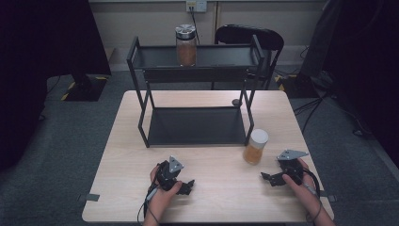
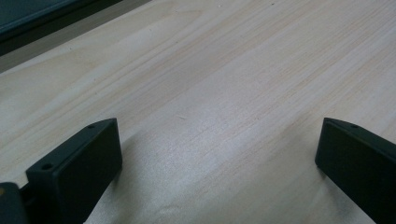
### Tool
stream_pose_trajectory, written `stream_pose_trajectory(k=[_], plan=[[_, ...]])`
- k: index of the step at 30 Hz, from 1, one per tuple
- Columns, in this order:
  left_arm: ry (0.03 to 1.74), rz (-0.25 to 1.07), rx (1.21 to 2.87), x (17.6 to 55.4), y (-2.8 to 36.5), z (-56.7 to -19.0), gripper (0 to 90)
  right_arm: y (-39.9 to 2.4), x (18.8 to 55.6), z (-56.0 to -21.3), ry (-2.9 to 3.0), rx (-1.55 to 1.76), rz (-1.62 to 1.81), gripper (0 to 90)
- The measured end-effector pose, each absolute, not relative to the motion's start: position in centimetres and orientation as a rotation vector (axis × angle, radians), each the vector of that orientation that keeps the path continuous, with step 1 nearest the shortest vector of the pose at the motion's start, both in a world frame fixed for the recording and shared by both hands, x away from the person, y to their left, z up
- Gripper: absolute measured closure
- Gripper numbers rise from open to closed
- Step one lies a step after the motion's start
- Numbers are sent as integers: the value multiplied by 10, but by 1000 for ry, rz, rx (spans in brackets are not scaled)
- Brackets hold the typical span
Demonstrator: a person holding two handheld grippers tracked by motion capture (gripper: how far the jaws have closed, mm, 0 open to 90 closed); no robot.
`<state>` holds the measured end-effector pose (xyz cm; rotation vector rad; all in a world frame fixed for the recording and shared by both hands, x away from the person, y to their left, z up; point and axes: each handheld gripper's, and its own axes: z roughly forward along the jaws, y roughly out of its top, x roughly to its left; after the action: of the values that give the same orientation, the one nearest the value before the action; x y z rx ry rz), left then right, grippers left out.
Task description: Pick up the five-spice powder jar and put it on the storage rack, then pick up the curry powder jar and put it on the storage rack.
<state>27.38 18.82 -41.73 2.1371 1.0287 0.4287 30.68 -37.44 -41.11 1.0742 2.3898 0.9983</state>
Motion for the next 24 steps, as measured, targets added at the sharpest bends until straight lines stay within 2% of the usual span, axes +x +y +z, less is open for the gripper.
stream_pose_trajectory(k=[16, 24], plan=[[1029, 430, 2136, 274, 188, -417, 0, -374, 307, -410, 2395, 1074, 993, 0], [1029, 430, 2135, 274, 188, -417, 0, -368, 314, -396, 2445, 1011, 928, 22]])
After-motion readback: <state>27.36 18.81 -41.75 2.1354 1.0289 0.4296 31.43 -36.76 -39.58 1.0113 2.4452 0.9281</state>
